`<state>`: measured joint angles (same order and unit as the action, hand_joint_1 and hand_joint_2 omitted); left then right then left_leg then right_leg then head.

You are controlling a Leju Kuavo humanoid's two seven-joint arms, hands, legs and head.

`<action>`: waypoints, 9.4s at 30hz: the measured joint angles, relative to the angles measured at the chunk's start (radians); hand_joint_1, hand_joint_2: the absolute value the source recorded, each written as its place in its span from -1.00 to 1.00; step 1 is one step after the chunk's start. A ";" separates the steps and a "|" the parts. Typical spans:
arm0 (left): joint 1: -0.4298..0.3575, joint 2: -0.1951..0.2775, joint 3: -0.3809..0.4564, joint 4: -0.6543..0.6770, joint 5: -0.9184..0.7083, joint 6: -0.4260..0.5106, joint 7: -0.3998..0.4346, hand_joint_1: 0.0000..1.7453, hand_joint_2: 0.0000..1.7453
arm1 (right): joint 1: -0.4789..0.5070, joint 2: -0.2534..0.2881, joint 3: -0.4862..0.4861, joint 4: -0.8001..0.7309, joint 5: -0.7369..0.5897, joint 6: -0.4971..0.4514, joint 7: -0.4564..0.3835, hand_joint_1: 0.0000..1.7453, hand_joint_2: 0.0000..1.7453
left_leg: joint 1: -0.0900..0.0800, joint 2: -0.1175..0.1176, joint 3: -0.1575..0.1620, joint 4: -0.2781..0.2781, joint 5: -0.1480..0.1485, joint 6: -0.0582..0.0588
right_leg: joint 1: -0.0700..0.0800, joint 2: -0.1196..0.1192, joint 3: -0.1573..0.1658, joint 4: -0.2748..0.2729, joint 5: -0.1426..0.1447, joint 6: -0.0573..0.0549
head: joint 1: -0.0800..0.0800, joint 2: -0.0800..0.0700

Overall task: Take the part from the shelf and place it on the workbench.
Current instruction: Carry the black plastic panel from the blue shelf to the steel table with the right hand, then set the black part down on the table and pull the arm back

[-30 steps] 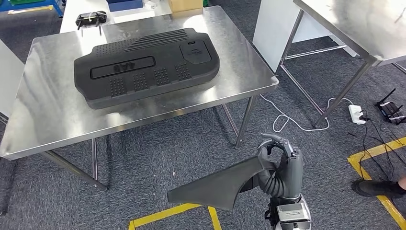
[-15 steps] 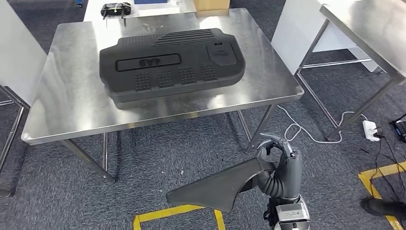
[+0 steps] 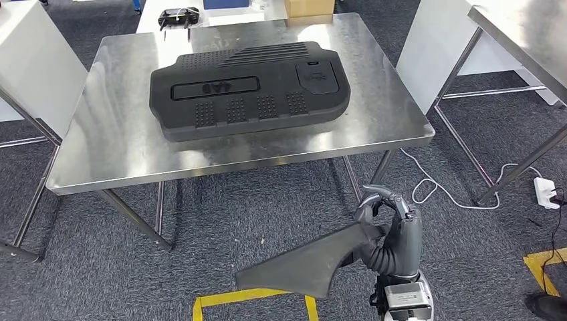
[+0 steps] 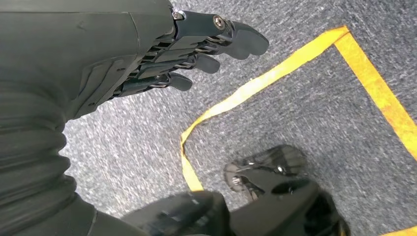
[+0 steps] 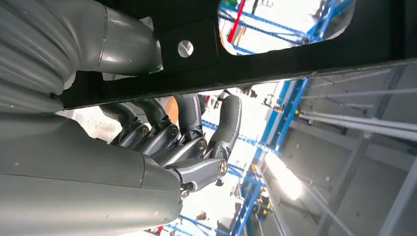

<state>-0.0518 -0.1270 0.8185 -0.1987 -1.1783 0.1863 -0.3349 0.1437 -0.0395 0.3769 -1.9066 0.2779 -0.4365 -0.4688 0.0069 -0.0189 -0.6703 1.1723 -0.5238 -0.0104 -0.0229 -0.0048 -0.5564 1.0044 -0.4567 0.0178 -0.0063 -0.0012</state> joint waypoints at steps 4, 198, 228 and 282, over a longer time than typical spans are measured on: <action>0.001 0.000 0.000 0.000 -0.002 0.001 0.000 -1.00 1.00 | 0.002 0.000 0.000 0.000 0.001 0.000 0.000 1.00 1.00 | 0.008 0.015 -0.058 0.115 -0.022 -0.011 | 0.002 -0.024 0.004 0.001 -0.005 -0.004 | -0.001 0.000; -0.010 0.009 0.087 -0.003 -0.078 -0.043 0.050 -1.00 1.00 | -0.747 -0.270 0.233 0.272 1.275 0.051 0.807 1.00 1.00 | 0.000 0.008 0.017 0.028 -0.041 0.006 | -0.001 0.002 -0.050 -0.004 0.040 -0.002 | 0.006 0.000; -0.011 0.009 0.087 -0.002 -0.089 -0.054 0.063 -1.00 1.00 | -0.821 -0.265 0.327 0.385 1.275 0.066 0.829 1.00 1.00 | 0.006 0.009 0.034 -0.012 -0.027 0.001 | 0.003 0.005 -0.069 0.001 0.050 -0.003 | 0.005 0.000; -0.025 -0.004 0.087 -0.001 -0.104 -0.039 0.067 -1.00 1.00 | -0.851 -0.301 0.367 0.471 1.276 0.101 0.811 1.00 1.00 | 0.011 0.001 0.084 -0.135 0.048 0.033 | 0.001 0.005 -0.092 0.029 0.052 0.069 | 0.013 0.000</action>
<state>-0.0769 -0.1308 0.9055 -0.1996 -1.2825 0.1477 -0.2681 -0.7072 -0.3404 0.7439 -1.4355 1.5538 -0.3354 0.3417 0.0178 -0.0181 -0.5862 1.0370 -0.4761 0.0222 -0.0215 0.0004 -0.6482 1.0332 -0.4045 0.0863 0.0064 -0.0012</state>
